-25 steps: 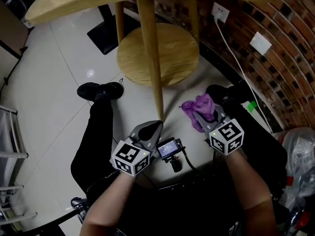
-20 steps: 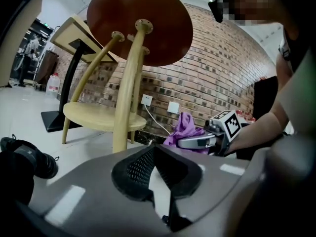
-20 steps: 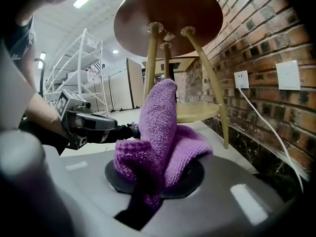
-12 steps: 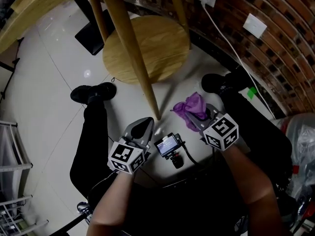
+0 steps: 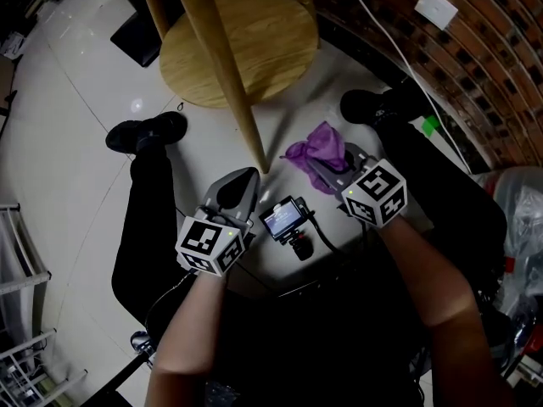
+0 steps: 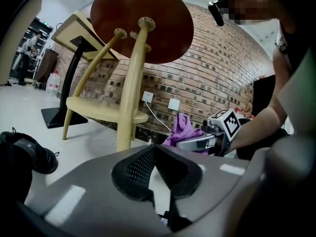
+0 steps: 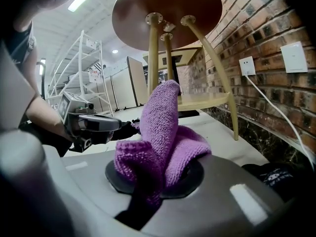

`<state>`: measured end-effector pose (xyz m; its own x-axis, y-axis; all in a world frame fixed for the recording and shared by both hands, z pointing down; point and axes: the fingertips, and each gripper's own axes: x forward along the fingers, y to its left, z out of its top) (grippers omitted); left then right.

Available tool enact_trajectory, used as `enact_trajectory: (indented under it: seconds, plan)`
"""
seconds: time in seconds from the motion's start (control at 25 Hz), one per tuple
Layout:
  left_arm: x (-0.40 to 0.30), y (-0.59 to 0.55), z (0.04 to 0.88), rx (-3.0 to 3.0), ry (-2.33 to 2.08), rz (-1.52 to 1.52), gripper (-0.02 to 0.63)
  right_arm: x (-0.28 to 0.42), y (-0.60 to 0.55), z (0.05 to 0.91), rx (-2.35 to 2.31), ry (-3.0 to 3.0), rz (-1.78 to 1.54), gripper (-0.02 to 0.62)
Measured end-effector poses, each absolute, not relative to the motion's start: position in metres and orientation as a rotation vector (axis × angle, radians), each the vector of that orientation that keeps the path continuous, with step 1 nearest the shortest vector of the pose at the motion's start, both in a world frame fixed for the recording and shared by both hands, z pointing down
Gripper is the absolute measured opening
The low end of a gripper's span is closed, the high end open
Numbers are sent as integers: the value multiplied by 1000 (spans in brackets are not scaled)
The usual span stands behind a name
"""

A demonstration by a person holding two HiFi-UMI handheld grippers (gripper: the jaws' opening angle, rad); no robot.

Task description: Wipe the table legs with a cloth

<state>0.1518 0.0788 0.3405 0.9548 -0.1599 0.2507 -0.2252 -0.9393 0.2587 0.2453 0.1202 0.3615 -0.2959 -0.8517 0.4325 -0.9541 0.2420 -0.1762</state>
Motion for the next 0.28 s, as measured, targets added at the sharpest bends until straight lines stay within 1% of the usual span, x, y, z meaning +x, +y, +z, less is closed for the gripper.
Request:
enact_trajectory:
  seconds: [0.28]
  plan:
    - [160, 86, 357, 2811, -245, 285, 12, 253, 126, 382, 1690, -2221, 597, 60]
